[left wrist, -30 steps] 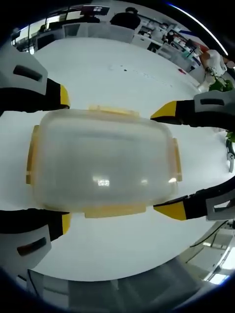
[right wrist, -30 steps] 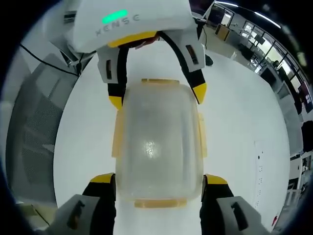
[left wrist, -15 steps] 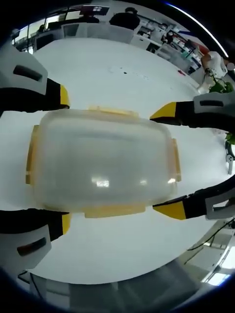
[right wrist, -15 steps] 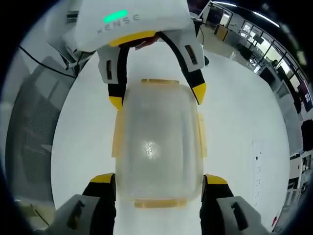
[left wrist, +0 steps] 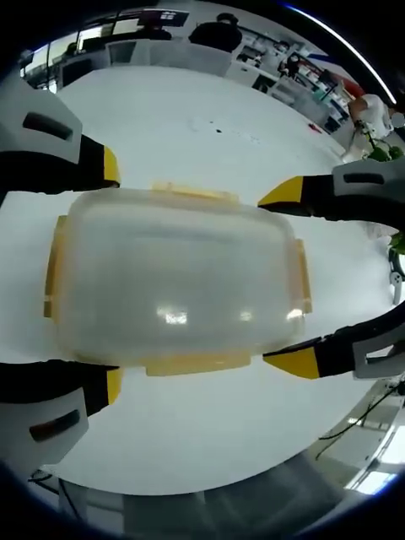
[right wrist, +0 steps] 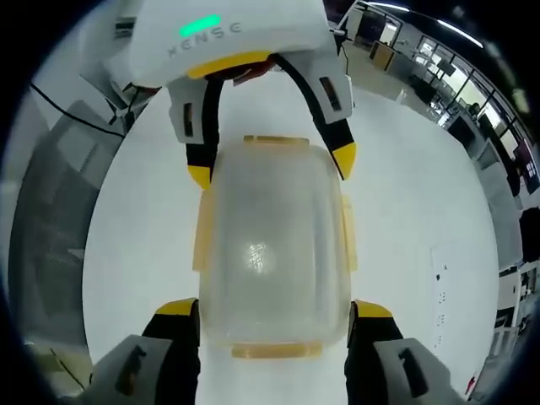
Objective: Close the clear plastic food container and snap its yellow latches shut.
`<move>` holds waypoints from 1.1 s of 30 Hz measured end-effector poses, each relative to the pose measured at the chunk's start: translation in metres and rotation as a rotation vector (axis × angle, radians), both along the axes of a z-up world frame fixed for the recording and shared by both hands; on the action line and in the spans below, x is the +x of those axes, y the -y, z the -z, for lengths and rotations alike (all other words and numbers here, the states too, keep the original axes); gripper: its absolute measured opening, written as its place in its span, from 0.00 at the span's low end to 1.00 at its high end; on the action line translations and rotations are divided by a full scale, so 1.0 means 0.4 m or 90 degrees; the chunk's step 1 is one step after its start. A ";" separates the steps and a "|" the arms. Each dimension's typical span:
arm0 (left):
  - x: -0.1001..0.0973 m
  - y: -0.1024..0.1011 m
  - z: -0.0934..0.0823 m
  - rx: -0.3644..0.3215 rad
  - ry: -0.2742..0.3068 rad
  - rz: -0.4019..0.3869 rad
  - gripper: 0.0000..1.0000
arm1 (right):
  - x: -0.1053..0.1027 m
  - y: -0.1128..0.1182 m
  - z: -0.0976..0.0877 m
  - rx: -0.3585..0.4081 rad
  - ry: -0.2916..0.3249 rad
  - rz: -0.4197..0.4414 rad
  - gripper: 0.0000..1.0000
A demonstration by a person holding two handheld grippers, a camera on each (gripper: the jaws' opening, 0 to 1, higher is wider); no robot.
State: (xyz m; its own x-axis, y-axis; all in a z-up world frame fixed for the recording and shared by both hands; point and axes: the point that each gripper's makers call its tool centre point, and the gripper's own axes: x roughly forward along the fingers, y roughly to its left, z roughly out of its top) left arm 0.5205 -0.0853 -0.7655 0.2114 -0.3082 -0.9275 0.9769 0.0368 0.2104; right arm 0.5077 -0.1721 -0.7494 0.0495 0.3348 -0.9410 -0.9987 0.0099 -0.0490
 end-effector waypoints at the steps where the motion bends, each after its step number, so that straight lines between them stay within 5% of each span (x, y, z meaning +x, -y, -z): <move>1: 0.004 -0.001 0.001 0.000 0.000 0.000 0.80 | 0.003 0.000 0.000 0.001 0.000 0.001 0.70; 33: 0.025 -0.005 0.003 0.003 0.013 -0.011 0.81 | 0.026 -0.008 0.004 -0.001 0.012 0.004 0.72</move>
